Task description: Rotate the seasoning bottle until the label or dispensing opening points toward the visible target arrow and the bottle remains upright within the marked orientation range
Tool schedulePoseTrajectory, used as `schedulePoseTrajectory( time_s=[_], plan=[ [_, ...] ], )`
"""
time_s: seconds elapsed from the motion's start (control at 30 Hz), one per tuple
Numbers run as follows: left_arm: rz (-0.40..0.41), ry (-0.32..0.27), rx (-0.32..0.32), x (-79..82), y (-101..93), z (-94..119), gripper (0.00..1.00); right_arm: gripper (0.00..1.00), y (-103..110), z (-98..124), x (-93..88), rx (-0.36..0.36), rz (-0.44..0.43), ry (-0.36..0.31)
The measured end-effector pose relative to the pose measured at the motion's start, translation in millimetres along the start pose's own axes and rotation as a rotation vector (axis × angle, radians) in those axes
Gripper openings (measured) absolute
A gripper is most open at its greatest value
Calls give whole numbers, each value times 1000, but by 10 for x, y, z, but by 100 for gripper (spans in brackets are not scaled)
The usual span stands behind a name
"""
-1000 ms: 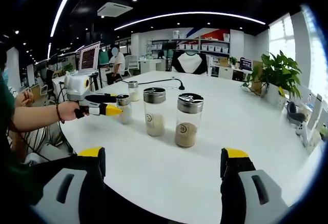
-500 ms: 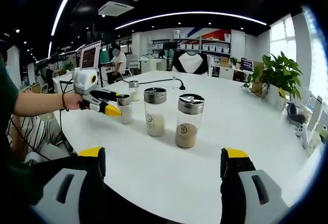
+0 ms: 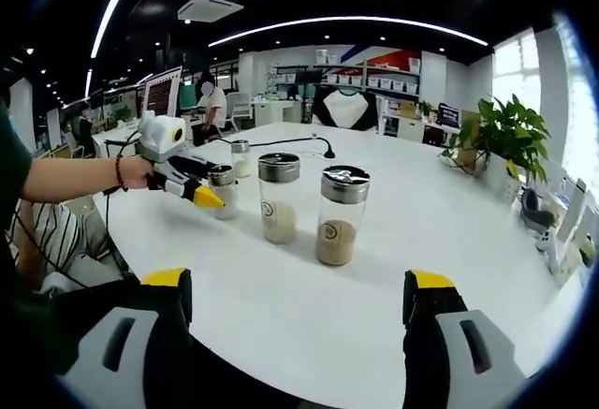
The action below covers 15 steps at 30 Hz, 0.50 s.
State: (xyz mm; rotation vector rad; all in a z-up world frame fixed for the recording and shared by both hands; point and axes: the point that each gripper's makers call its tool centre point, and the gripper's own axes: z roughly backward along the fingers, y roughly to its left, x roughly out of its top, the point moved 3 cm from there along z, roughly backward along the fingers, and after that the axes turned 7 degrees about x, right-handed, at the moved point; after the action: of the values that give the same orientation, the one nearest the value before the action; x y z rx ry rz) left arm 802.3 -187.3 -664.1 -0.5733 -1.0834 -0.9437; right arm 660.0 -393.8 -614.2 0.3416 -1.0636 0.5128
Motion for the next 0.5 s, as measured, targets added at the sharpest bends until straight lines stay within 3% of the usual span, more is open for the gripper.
schedulePoseTrajectory(
  time_s=[0.3, 0.5],
  plan=[
    [7, -3, 16, -11, 83, -3, 38, 95, -27, -13, 14, 11, -38, -15],
    [16, -23, 20, -14, 72, -1, 37, 95, -60, 2, -1, -3, -54, -23]
  ],
)
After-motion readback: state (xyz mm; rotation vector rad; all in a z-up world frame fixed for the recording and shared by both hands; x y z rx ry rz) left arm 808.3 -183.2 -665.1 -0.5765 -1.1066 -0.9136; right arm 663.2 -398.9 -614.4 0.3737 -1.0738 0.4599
